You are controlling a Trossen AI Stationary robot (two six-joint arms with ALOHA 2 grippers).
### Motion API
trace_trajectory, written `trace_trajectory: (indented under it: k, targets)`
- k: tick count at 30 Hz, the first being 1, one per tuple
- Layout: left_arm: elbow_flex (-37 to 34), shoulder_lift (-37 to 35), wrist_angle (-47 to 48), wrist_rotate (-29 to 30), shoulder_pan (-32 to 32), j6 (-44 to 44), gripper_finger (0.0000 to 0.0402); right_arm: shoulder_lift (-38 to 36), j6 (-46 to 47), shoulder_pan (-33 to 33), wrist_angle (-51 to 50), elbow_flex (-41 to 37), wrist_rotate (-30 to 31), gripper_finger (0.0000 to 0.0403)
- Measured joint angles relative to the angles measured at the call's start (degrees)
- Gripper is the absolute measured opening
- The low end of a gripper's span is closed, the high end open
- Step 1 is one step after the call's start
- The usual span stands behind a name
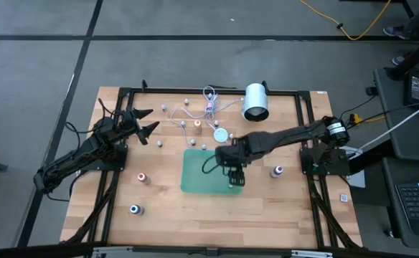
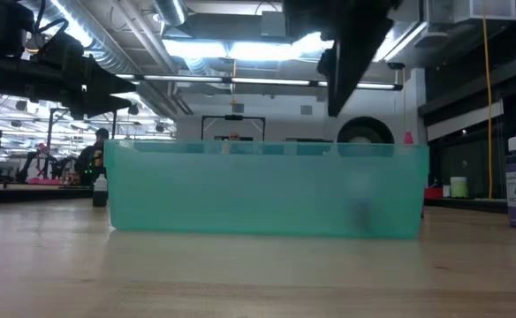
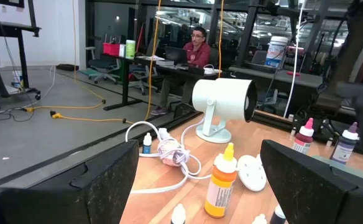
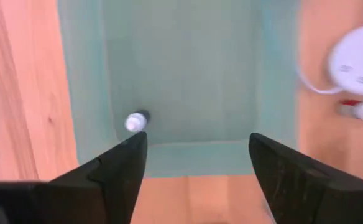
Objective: Pick & Place food coloring
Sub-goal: Put the top small pink food coloring bottle into the bin
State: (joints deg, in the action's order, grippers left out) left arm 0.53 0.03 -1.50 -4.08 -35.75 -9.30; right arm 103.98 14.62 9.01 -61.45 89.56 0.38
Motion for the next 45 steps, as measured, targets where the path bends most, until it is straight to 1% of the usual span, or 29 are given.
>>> trace_trajectory:
  k: [7, 11, 14, 18, 22, 26, 32, 40, 45]
  targets:
    - [0.0, 0.0, 0.0, 0.0, 0.0, 0.0, 0.0333, 0.0, -2.2, -6.0, -8.1, 10.3, 0.0, 0.0288]
    - [0.0, 0.0, 0.0, 0.0, 0.0, 0.0, 0.0333, 0.0, -4.6, -9.7, -9.3, 14.2, 1.0, 0.0288]
    - [0.0, 0.0, 0.0, 0.0, 0.0, 0.0, 0.0333, 0.0, -8.4, -12.4, -9.0, 15.5, 2.5, 0.0288]
    - [0.0, 0.0, 0.0, 0.0, 0.0, 0.0, 0.0333, 0.0, -15.6, -16.6, -8.0, 15.3, 2.6, 0.0288]
    - [0.0, 0.0, 0.0, 0.0, 0.0, 0.0, 0.0333, 1.6, -23.3, -19.6, -7.9, 15.1, 3.2, 0.0288]
    - [0.0, 0.0, 0.0, 0.0, 0.0, 0.0, 0.0333, 3.2, -28.1, -21.8, -6.9, 15.1, 3.0, 0.0288]
    - [0.0, 0.0, 0.0, 0.0, 0.0, 0.0, 0.0333, 7.1, -31.4, -23.9, -7.1, 15.1, 3.0, 0.0288]
    - [0.0, 0.0, 0.0, 0.0, 0.0, 0.0, 0.0333, 11.3, -31.1, -25.2, -7.2, 15.0, 3.0, 0.0288]
    - [0.0, 0.0, 0.0, 0.0, 0.0, 0.0, 0.0333, 11.4, -30.7, -25.2, -4.8, 10.4, 3.0, 0.0288]
